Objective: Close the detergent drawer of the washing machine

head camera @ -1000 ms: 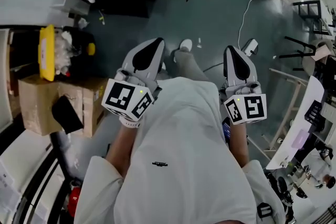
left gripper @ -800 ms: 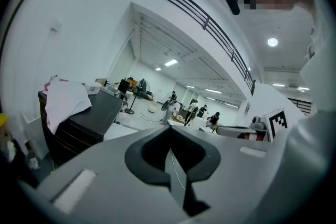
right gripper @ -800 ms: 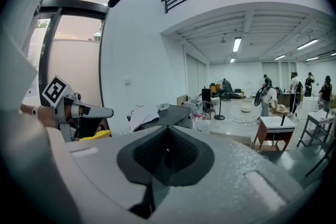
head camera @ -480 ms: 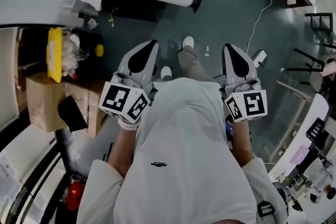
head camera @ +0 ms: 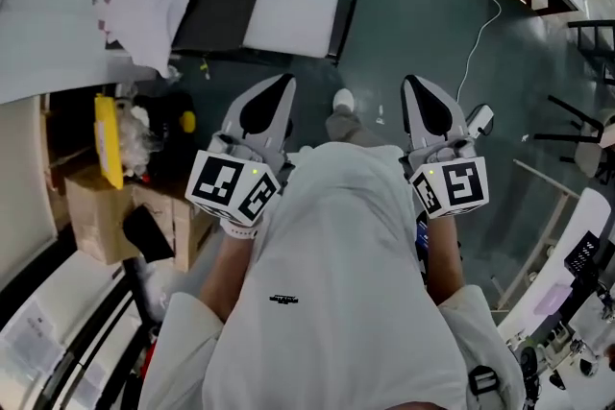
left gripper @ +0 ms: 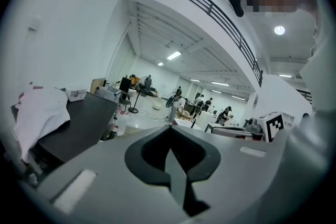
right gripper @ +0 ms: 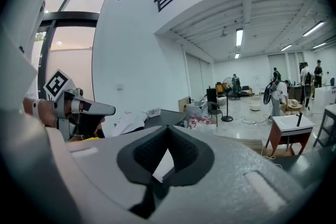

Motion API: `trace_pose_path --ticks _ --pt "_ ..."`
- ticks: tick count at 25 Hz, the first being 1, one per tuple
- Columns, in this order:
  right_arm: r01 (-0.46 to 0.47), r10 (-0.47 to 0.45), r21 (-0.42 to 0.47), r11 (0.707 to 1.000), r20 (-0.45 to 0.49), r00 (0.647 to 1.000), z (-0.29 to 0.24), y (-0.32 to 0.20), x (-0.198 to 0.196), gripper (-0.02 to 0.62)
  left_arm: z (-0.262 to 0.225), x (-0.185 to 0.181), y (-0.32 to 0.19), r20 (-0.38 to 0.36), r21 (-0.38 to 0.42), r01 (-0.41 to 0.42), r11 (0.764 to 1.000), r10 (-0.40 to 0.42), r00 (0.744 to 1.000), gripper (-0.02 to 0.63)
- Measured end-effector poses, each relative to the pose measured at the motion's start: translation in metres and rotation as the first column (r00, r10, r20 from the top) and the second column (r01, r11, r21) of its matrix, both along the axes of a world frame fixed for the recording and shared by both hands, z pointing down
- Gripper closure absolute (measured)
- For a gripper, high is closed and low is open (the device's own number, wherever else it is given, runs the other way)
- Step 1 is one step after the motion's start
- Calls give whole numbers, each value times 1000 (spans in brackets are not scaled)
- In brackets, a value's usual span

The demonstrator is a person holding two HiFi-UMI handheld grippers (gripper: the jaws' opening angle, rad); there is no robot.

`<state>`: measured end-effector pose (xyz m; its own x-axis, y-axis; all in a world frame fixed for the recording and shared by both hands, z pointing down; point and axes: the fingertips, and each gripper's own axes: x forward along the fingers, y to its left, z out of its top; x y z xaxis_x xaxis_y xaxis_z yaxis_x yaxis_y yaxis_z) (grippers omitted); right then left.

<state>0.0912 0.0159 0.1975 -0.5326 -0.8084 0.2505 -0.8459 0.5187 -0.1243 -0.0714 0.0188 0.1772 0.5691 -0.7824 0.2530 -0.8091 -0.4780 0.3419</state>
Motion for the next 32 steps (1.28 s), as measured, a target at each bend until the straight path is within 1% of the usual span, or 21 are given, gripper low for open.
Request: trace_pose_path --ticks 5,11,15,20,25,29,32 --pt "33 -33 7 999 13 999 -1 -49 21 594 -2 24 -43 12 -3 22 1000 -21 1000 588" --pt "120 -119 -6 993 22 993 12 -86 28 594 4 47 -77 33 -18 49 999 -48 998 588" --pt "174 -174 -19 985 19 985 18 -94 25 594 9 49 -85 38 -34 59 998 -58 998 588" --pt "195 -195 -13 981 8 981 24 -103 28 594 22 45 -99 34 -65 60 996 -58 998 588" --pt "209 -209 -48 977 3 978 37 -101 29 594 34 46 -106 43 -101 34 994 -30 999 589" --pt "244 -246 -67 967 -11 969 52 -102 24 594 50 45 -111 40 -133 23 991 -18 999 588" --pt "275 -277 -66 959 -17 961 62 -101 19 594 60 46 -111 42 -149 15 989 -8 999 588"
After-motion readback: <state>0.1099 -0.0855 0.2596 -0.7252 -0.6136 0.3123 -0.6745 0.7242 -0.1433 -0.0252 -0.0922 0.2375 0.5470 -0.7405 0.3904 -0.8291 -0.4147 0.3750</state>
